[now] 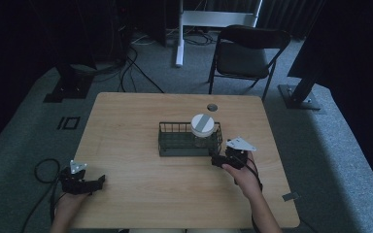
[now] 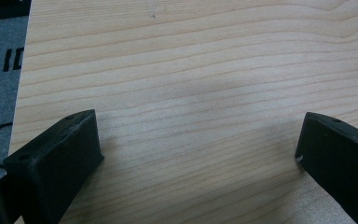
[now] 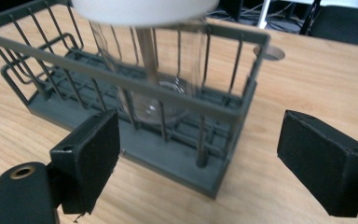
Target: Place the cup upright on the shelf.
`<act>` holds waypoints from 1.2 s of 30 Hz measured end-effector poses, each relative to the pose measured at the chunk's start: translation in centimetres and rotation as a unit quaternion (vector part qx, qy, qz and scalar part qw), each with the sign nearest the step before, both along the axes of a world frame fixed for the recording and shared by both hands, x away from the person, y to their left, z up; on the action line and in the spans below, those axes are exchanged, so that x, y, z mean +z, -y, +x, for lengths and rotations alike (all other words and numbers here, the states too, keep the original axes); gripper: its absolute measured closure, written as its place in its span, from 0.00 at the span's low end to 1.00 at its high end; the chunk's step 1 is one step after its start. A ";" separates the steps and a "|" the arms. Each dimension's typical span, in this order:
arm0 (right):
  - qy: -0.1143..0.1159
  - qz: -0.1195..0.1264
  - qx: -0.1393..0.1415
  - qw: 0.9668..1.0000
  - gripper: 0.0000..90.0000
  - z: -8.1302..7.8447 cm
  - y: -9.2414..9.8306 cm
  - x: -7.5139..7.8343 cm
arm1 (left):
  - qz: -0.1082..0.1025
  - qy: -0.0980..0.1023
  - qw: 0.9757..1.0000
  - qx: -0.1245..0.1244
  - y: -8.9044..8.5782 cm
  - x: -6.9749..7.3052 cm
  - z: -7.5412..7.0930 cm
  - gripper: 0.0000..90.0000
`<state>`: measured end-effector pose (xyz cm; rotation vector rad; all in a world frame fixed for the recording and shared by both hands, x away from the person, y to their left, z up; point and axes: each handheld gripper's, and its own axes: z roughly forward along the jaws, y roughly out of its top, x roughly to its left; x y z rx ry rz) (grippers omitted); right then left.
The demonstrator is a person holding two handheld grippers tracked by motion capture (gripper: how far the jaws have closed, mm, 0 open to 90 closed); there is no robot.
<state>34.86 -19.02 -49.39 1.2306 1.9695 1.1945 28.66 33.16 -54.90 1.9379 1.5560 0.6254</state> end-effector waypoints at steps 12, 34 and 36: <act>-0.026 -0.006 -0.032 0.999 0.15 -0.6 3.0 -2.6 | 0.000 0.000 1.000 0.000 0.0 0.0 0.0 0.00; -0.048 -0.025 -0.050 0.997 0.15 -1.6 5.7 -4.5 | 0.000 0.000 1.000 0.000 0.0 0.0 0.0 0.00; -0.053 -0.026 -0.055 0.997 0.15 -1.7 6.2 -4.9 | 0.000 0.000 1.000 0.000 0.0 0.0 0.0 0.00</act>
